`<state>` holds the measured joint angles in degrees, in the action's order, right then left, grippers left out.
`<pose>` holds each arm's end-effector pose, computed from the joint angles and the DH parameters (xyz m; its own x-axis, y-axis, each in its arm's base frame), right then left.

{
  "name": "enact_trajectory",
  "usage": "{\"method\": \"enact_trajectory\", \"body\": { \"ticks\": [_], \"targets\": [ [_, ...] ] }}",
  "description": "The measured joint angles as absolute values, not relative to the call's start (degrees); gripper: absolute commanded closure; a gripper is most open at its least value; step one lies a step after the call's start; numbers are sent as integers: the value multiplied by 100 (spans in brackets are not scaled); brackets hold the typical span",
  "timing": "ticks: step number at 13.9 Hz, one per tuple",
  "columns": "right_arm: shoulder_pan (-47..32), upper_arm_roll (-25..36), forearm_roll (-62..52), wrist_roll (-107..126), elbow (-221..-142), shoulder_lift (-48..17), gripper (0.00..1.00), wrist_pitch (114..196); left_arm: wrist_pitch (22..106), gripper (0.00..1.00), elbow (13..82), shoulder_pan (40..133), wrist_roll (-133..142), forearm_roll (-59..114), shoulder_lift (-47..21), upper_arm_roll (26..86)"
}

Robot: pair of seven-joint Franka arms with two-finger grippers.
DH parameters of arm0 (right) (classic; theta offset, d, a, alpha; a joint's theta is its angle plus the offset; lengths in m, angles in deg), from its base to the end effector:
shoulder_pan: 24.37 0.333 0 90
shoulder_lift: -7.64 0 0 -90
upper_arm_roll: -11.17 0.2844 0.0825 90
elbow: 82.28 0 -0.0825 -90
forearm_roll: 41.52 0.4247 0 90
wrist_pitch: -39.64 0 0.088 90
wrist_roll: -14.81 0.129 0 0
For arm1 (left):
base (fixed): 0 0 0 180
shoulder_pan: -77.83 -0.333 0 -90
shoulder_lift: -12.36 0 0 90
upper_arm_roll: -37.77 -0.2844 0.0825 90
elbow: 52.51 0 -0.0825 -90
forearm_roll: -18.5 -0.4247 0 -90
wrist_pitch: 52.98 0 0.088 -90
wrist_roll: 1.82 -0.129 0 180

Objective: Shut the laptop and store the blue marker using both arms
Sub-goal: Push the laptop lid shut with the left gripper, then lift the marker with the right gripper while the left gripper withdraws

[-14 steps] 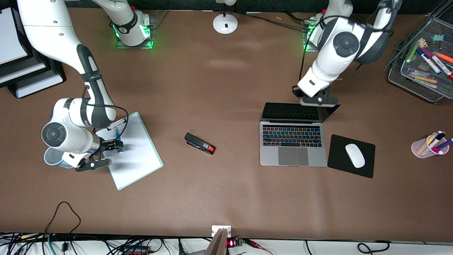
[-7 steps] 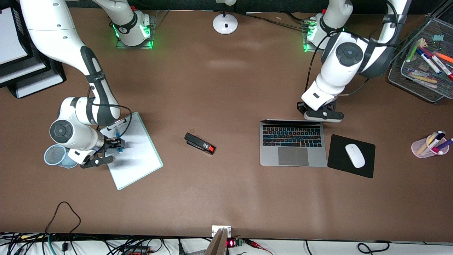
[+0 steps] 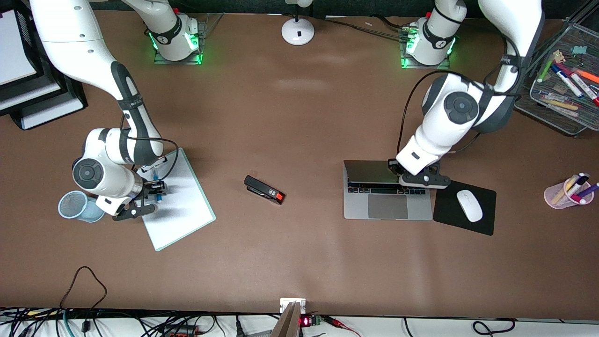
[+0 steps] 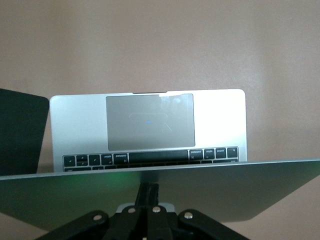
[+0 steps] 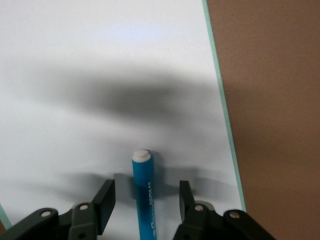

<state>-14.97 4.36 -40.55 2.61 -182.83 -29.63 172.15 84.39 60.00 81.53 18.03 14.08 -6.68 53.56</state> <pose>0.6601 0.0308 0.1162 0.9604 0.2606 -0.0989 0.2656 -0.9632 0.0404 0.6092 -0.2124 0.2433 0.9948 -0.0245 0.0987 -0.0313 -0.9972 0.0680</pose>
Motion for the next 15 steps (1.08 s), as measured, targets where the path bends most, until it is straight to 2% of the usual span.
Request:
{"method": "enact_trajectory", "body": {
  "ticks": [6,15],
  "targets": [
    [-1488,436,-4055,261,-18284,-3040,61,17249,8757,100,5574,8151,1796,956,-1301,5343],
    [-1444,437,-4055,261,-18278,-3040,69,17279,9903,100,5045,8162,1784,315,-2611,5337]
  ]
}}
